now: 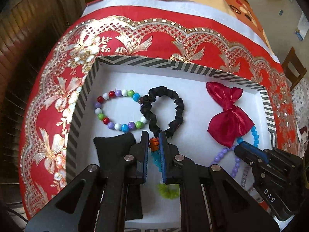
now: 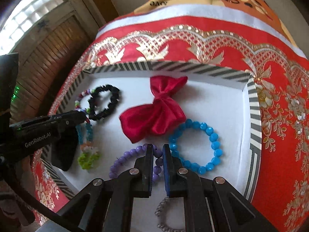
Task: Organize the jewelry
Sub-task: 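Open the left tool over the tray while the right tool releases the purple bracelet, then withdraw both tools from the tray toward the remaining items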
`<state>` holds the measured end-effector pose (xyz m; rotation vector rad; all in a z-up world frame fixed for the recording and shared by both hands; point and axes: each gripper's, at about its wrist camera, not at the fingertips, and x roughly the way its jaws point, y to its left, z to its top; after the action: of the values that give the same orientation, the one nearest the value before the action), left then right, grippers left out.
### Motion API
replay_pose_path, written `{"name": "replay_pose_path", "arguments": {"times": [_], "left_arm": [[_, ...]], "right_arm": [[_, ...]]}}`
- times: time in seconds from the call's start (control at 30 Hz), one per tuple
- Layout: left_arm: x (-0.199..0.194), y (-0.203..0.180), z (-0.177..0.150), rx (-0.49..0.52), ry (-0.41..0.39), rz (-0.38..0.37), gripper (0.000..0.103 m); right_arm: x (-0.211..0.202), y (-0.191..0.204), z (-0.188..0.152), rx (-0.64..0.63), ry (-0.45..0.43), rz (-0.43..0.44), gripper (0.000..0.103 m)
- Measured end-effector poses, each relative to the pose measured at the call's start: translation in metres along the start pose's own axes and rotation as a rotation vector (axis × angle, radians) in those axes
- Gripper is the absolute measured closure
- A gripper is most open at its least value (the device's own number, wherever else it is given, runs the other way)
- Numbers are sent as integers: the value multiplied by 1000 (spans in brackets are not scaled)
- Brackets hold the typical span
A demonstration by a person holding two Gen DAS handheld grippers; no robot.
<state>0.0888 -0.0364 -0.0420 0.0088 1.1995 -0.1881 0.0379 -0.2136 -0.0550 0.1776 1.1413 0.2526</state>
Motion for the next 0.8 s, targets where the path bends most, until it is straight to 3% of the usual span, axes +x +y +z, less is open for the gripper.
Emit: {"name": "replay_pose_path", "arguments": {"times": [0.07,0.2,0.8], "left_arm": [[4,0,2,-1,8,-24,90],[6,1,2,-15,7,-38,70],[-47,-10,-26,25,-103,42,70]], "right_arm": [[3,-2,0,2,11,0,93],[1,-4,-2,13,5,3,73],[-60,20,-26,2,-84,19,71]]}}
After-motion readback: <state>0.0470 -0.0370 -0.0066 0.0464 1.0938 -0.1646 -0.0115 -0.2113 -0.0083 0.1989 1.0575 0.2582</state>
